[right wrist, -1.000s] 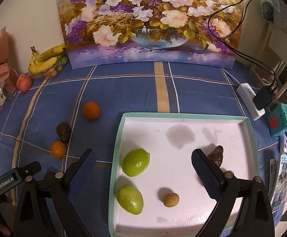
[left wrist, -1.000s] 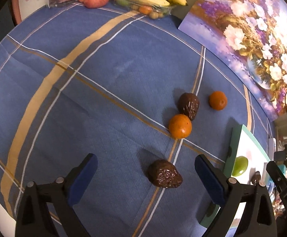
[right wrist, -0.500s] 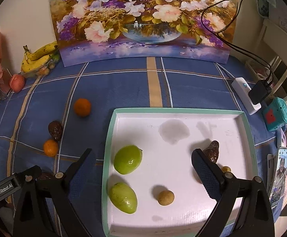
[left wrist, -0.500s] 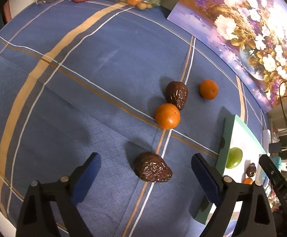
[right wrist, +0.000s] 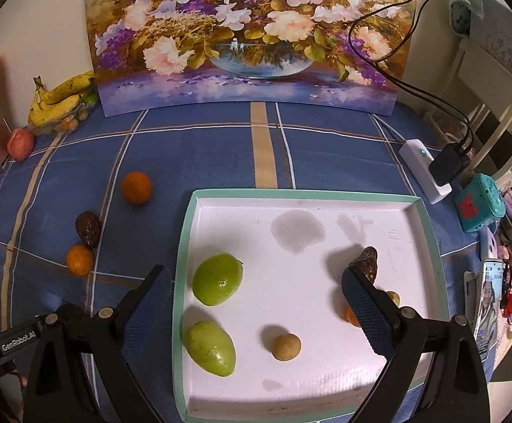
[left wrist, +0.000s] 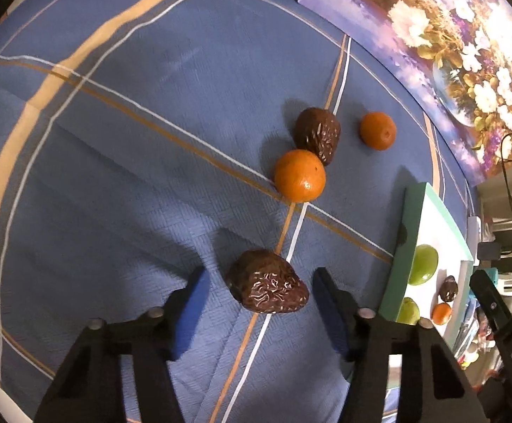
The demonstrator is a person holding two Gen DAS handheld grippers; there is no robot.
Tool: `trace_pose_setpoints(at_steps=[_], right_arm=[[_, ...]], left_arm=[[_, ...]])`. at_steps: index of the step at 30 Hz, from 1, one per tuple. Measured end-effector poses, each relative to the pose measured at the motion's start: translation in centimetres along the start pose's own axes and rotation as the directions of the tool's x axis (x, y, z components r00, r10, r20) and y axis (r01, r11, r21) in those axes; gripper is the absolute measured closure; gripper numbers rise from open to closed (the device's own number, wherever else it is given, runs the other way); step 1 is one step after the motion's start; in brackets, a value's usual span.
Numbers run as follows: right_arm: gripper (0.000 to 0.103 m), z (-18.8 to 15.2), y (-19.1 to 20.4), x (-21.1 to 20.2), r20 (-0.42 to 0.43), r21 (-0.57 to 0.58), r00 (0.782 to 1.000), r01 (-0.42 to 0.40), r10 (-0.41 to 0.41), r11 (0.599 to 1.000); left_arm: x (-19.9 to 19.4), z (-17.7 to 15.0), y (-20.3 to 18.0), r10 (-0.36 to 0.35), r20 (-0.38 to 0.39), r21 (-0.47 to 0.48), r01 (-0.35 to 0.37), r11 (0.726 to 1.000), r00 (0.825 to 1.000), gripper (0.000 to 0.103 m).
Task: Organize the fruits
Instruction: 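Close the left tool on the large dark date and lift it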
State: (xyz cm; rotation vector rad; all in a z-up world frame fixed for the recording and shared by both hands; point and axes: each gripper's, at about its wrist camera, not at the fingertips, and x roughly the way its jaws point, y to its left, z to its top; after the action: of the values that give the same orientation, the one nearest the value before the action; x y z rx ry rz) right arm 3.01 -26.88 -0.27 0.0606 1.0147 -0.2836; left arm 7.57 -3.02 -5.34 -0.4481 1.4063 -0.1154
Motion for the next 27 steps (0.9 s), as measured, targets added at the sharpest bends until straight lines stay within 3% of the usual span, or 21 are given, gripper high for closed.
trace_pose_setpoints(at_steps=[3, 8, 14, 20, 27], right_arm=[[0.006, -0.2, 0.2, 0.0, 0.000, -0.011, 1.000, 0.014, -0.014, 1.000], [0.006, -0.4, 0.7, 0.1, 0.005, -0.026, 0.999, 0.031, -0.031, 0.999], [0.006, -0.4, 1.5, 0.2, 0.017, -0.036, 1.000, 0.020, -0.019, 0.999], [0.006, -0.2, 2.5, 1.2, 0.000, 0.010, 0.995, -0.098, 0.098, 0.995], [0.006, 0.1, 5.5, 1.9, -0.002, 0.023, 0.972, -0.237, 0.237, 0.971]], left_arm=[[0.2, 0.1, 0.2, -0.028, -0.016, -0.016, 0.028, 0.999, 0.999, 0.057], [-0.2, 0.3, 0.7, -0.079, -0.015, -0.047, 0.079, 0.996, 0.997, 0.059], [-3.1, 1.0, 0.9, -0.072, 0.093, -0.051, 0.077, 0.996, 0.993, 0.059], [-5.1, 2.7, 2.0, -0.051, 0.189, -0.105, 0.072, 0.992, 0.981, 0.060], [-6.5, 5.0, 3.9, -0.030, 0.266, -0.180, 0.081, 0.980, 0.963, 0.059]])
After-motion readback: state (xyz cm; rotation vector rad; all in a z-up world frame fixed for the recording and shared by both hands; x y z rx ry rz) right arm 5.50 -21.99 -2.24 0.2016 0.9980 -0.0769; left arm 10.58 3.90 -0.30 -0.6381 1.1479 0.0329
